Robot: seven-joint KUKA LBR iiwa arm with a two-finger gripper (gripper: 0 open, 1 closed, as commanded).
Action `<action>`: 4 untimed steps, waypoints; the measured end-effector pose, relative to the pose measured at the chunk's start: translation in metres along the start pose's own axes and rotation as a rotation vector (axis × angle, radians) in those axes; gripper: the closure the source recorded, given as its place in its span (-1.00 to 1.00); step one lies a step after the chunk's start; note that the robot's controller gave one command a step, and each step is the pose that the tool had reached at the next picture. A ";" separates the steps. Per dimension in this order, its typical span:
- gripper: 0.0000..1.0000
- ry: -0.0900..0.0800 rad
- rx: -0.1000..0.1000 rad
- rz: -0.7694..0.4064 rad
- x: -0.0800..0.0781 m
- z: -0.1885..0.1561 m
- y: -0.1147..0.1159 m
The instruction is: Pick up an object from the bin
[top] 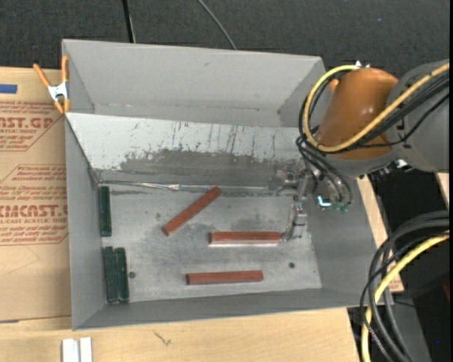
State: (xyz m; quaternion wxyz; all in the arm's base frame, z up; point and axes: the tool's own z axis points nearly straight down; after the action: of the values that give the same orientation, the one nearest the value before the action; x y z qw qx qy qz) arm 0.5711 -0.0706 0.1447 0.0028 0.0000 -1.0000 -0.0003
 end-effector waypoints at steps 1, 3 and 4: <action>-1.00 -0.007 0.001 -0.001 -0.002 -0.004 0.000; 1.00 -0.006 0.001 -0.011 0.029 0.075 -0.007; 1.00 -0.009 0.001 -0.027 0.047 -0.070 -0.015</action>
Offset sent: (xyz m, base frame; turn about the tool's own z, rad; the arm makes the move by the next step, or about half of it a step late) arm -0.0299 -0.0077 -0.0747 -0.0106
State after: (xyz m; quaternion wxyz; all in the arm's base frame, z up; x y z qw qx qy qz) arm 0.5241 -0.0860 0.2150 -0.0019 0.0137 -0.9999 0.0003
